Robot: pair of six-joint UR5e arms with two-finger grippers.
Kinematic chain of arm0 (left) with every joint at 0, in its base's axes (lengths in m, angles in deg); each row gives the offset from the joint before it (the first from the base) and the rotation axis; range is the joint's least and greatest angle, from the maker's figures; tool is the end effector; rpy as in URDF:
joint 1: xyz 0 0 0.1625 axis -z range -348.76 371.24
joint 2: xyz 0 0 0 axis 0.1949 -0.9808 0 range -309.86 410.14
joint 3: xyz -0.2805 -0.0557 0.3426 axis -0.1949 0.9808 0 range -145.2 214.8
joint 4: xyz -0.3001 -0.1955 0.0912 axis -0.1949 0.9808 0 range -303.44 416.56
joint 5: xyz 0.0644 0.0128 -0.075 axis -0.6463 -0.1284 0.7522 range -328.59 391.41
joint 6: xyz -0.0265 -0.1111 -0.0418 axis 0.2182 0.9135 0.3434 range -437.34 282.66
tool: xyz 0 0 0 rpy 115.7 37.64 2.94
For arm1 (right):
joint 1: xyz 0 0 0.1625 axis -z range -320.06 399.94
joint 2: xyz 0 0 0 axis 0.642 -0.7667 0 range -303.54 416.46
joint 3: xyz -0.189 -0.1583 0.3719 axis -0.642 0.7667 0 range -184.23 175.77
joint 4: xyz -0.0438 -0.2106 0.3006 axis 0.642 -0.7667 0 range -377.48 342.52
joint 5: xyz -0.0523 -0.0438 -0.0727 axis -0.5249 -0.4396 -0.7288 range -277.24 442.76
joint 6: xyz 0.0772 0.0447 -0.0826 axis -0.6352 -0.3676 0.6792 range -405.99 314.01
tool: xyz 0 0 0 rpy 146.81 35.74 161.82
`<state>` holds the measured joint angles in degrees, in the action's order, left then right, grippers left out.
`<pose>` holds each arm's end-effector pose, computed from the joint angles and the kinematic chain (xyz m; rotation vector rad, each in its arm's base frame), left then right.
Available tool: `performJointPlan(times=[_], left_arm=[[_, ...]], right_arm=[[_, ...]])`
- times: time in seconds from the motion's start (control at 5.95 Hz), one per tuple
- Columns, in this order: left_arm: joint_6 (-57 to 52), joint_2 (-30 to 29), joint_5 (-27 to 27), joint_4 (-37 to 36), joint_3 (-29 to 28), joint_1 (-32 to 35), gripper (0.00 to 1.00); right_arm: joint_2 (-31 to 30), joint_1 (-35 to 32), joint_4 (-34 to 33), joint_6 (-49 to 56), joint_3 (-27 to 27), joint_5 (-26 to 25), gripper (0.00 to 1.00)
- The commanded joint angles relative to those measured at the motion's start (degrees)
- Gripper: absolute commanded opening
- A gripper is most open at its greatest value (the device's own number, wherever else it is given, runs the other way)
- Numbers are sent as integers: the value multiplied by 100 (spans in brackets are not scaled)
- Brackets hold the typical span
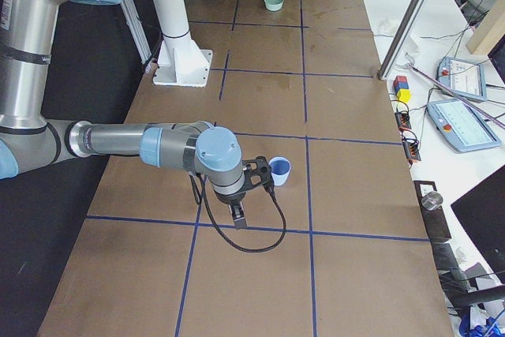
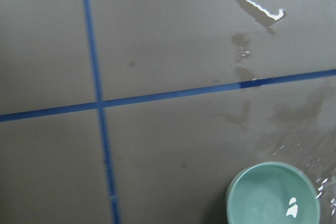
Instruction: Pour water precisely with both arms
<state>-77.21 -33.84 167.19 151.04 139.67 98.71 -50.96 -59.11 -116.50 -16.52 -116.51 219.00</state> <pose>-0.0279 -0.4121 0.6128 0.2018 0.8005 0.1323 0.0927 -0.2923 0.6501 0.2021 -0.7874 -0.3072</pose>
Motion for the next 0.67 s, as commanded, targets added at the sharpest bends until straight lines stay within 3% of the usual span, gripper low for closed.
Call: performJointPlan(times=[0.0, 0.34, 0.5], left_arm=[[-1162, -13, -330, -1234, 95, 446, 100], [-1550, 136, -307, -1765, -176, 490, 100], [-1551, 511, -263, -1775, 14, 490, 100]], right_arm=[[19, 184, -11, -11, 4, -114, 100], [19, 439, -46, -29, 4, -149, 100], [28, 744, -125, -37, -48, -315, 100]])
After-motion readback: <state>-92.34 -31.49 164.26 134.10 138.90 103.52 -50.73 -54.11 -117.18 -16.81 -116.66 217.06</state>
